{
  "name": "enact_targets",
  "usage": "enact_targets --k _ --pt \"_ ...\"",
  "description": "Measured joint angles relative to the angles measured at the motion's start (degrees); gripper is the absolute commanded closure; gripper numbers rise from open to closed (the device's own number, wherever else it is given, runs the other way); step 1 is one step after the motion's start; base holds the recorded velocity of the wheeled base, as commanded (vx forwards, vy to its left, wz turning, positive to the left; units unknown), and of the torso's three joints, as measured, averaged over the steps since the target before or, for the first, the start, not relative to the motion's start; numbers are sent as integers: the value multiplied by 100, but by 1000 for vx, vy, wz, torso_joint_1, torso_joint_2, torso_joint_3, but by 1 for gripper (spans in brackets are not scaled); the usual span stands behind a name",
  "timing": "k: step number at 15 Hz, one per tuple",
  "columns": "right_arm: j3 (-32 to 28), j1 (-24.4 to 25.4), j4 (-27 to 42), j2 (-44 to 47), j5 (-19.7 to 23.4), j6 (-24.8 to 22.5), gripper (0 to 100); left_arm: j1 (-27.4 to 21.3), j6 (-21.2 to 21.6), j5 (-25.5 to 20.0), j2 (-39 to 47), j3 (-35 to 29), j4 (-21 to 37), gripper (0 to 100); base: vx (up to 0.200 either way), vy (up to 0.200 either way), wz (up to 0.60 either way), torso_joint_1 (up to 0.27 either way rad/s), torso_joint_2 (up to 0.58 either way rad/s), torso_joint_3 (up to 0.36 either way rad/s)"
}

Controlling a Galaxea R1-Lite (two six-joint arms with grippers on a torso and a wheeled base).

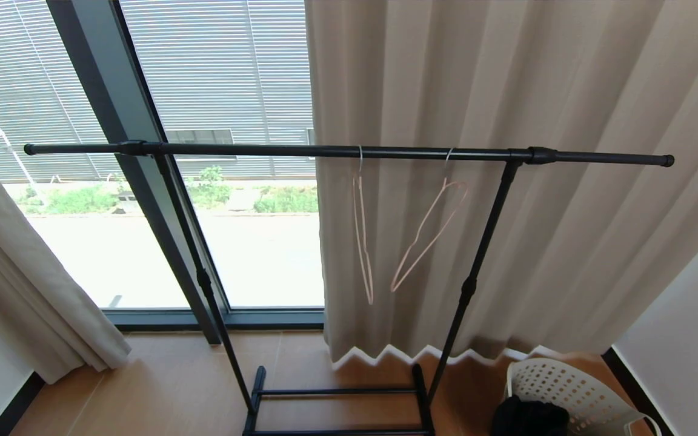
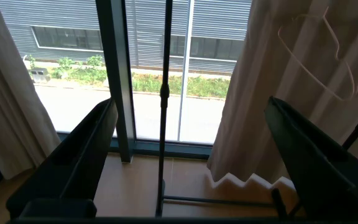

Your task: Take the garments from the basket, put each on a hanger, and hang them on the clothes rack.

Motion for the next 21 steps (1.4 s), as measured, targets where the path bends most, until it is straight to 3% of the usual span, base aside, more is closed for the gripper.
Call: enact_targets --k 21 --pt "0 0 10 0 17 -7 0 2 -6 -9 0 0 0 0 0 0 0 0 0 0"
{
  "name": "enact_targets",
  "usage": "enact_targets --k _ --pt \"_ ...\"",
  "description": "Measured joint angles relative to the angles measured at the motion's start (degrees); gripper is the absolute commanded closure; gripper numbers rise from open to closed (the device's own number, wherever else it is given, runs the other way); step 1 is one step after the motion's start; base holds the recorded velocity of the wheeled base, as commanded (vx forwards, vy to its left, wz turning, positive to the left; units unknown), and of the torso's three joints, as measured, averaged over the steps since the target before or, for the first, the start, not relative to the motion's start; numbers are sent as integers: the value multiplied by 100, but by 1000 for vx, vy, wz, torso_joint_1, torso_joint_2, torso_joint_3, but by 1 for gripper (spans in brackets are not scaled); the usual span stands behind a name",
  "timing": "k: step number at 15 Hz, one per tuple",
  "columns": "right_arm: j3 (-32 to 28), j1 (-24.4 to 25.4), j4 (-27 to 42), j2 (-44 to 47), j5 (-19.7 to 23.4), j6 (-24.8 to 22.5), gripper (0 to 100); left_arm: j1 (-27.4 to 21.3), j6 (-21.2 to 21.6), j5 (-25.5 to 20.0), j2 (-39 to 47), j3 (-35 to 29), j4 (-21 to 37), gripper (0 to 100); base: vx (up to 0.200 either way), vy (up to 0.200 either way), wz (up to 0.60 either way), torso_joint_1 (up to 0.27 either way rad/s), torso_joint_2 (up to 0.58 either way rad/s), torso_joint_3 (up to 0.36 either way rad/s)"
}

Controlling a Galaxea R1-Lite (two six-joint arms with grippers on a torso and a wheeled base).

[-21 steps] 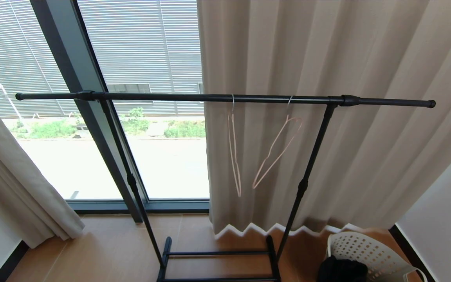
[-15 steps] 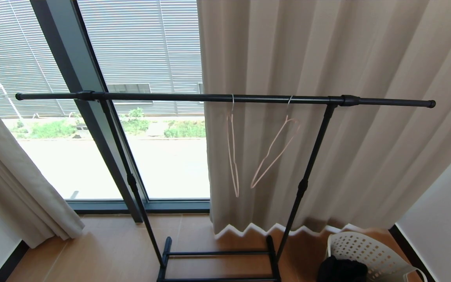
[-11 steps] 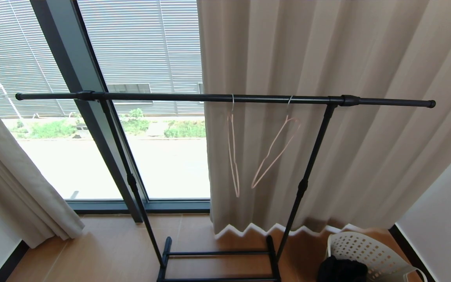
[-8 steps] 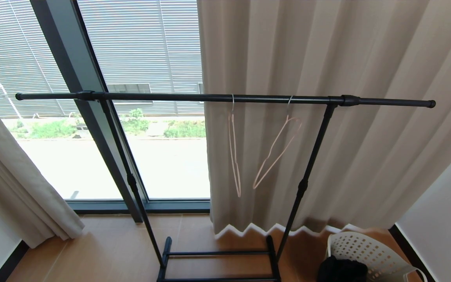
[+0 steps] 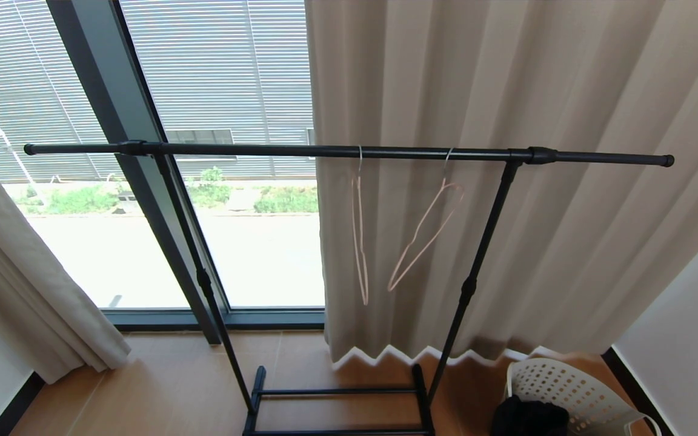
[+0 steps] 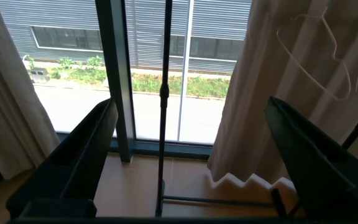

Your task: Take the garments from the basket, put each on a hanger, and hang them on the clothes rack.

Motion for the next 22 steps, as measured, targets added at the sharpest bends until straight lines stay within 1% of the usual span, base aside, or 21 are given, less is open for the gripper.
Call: enact_targets --k 22 --pt "0 0 1 0 7 -22 0 0 -38 -9 0 0 0 0 0 0 0 0 0 0"
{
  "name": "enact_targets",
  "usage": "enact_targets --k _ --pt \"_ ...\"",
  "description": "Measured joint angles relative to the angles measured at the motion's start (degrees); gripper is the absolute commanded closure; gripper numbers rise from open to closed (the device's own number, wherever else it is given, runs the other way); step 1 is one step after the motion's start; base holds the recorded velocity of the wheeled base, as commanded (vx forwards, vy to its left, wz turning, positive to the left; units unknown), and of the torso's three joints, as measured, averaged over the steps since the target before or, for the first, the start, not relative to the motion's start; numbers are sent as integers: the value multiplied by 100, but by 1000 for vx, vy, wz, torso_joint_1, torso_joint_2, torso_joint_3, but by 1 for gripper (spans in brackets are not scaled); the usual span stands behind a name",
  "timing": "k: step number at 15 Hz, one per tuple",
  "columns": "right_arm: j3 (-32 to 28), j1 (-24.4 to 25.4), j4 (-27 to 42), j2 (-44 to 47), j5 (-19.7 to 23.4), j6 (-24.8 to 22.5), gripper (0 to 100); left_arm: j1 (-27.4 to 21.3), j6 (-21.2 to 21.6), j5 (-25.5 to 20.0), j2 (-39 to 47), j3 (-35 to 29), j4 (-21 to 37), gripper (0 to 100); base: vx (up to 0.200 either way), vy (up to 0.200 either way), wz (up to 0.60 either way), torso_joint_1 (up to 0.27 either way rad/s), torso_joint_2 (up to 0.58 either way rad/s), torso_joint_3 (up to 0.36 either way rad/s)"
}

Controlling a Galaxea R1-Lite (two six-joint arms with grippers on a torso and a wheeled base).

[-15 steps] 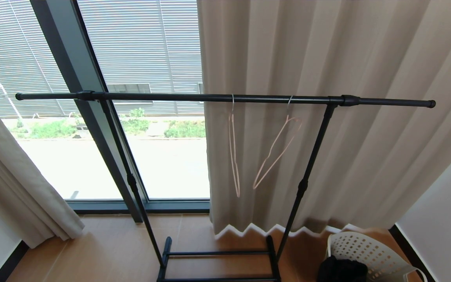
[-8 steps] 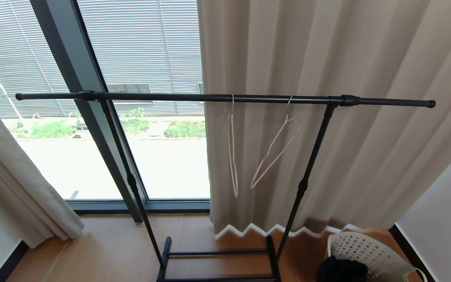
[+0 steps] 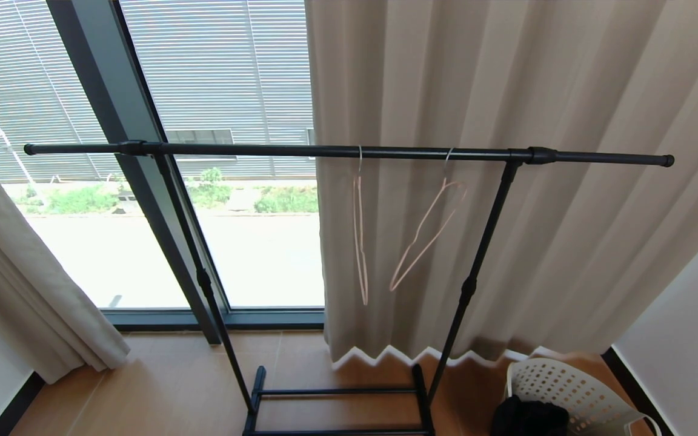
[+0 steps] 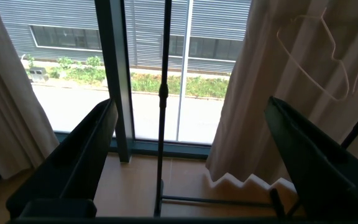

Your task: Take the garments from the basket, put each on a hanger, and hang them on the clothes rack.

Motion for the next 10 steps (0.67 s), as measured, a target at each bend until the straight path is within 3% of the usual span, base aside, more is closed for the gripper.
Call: enact_targets --k 10 --pt "0 0 -1 0 1 7 0 -5 0 0 0 0 0 0 0 0 0 0 0 0"
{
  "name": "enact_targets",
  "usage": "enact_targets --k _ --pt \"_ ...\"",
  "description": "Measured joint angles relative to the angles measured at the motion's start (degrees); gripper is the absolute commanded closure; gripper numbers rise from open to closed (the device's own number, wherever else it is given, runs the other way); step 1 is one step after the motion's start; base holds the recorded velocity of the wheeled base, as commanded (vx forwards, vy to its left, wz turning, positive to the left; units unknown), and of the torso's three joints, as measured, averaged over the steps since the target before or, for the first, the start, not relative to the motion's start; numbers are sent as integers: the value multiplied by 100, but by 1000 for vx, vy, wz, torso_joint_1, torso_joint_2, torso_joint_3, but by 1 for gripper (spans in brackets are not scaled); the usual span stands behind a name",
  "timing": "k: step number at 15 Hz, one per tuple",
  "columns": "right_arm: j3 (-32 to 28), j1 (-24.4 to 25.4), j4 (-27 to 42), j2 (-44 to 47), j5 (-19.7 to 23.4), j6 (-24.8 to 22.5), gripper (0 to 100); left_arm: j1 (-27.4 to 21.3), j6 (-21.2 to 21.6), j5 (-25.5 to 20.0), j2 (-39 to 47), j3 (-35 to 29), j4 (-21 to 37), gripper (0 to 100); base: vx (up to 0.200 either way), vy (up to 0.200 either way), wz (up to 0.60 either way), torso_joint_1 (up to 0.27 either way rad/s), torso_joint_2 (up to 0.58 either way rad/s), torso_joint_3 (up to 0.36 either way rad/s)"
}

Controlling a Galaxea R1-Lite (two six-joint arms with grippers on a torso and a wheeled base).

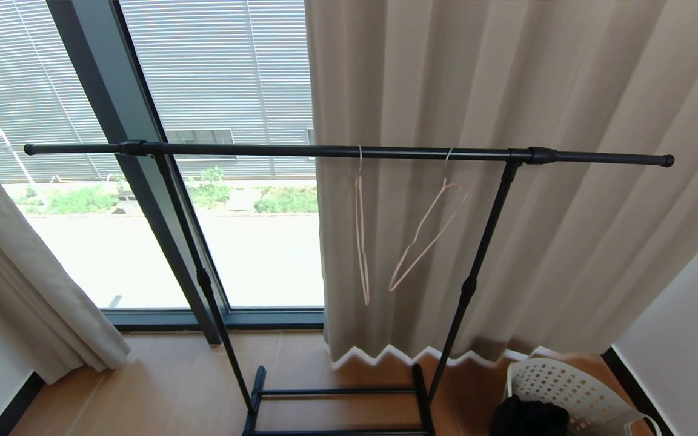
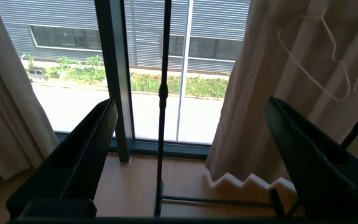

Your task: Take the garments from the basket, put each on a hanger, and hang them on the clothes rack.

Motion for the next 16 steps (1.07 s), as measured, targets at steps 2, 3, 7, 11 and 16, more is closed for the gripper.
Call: enact_targets --k 2,3,7,11,16 --pt "0 0 1 0 0 0 0 0 0 0 0 0 0 0 0 0 0 0 0 0" --pt "0 0 1 0 -1 0 0 2 2 0 0 0 0 0 0 0 0 0 0 0" --pt "0 0 0 0 0 0 0 5 0 -2 0 0 0 0 0 0 0 -57 134 70" --pt "0 0 1 0 -11 0 0 2 0 0 0 0 0 0 0 0 0 -143 332 179" --pt "0 0 1 0 -9 0 0 5 0 -2 0 0 2 0 0 0 0 -151 348 192"
